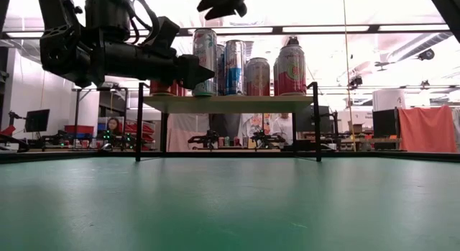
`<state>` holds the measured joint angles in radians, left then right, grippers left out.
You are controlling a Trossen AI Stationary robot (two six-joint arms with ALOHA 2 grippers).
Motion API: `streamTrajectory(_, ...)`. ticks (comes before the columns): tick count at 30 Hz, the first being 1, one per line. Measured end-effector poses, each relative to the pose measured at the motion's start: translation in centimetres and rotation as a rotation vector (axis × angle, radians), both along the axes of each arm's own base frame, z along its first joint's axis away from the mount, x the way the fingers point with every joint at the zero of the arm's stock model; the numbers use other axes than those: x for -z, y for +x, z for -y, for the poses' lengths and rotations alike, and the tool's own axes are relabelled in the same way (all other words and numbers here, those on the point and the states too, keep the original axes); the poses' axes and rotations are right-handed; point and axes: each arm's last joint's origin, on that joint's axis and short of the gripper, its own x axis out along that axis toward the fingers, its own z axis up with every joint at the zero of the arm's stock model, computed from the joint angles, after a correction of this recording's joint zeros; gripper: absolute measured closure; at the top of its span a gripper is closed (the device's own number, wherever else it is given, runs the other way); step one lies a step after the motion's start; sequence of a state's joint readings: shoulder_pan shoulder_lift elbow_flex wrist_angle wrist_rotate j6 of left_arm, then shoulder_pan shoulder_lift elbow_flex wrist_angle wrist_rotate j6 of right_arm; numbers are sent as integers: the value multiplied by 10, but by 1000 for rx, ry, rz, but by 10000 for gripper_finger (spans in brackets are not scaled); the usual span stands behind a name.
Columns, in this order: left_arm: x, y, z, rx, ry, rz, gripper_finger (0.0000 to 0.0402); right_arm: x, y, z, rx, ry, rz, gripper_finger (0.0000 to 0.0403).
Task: Place canned beverage on shelf
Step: Put the white soda can on the shelf aligned with other white soda cans on the shelf
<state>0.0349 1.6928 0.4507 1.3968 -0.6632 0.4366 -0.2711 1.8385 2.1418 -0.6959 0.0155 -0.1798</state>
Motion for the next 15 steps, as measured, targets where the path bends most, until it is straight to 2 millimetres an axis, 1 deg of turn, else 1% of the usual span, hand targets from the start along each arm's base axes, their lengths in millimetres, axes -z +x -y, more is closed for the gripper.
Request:
streamTrajectory(3,0,0,0,0,0,0,162,4,-1,4,5,45,-22,133)
streamTrajectory(10,0,0,0,0,6,-6,162,16,6,6,-1,37,-69,67)
streamTrajectory(15,1,0,0,0,6,-14,162,18,7,6,-2,28,-81,44)
